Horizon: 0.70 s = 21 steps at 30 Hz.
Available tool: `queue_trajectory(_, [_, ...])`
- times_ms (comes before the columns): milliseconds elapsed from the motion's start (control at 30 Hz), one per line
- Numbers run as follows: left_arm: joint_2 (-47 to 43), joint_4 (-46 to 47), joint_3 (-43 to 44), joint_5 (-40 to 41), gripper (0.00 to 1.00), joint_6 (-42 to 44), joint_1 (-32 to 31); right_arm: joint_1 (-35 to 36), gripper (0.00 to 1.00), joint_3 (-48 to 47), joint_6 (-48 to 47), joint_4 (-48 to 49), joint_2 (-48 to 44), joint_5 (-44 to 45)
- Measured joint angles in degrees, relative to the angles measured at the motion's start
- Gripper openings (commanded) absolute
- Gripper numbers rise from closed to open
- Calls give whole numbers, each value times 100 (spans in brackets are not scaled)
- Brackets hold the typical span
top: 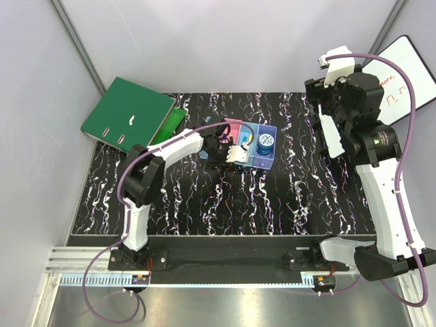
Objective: Sort the stationery into containers
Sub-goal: Move the storage box to the center of the board.
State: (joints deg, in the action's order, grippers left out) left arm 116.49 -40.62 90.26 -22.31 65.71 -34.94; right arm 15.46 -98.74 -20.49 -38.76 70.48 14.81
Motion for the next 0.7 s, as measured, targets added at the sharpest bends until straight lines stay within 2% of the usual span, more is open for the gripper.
queue_trajectory(100, [63,-2,0,76,46,48,0,0,82,0,0,0,2,-28])
queue_trajectory(200, [48,-13,0,72,60,39,2,0,82,0,-2,0,2,-50])
queue_trajectory(233, [26,-46,-4,68,69,33,2,0,82,0,-2,0,2,-50])
queue_trajectory(267, [-2,-42,-9,59,71,50,2,0,82,0,-2,0,4,-50])
queue_trajectory(367, [-291,-48,-170,-11,75,48,2,0,82,0,-2,0,15,-57])
queue_trajectory(700, [-1121,-11,-195,-144,73,103,2,-4,82,-4,4,-2,109,-85])
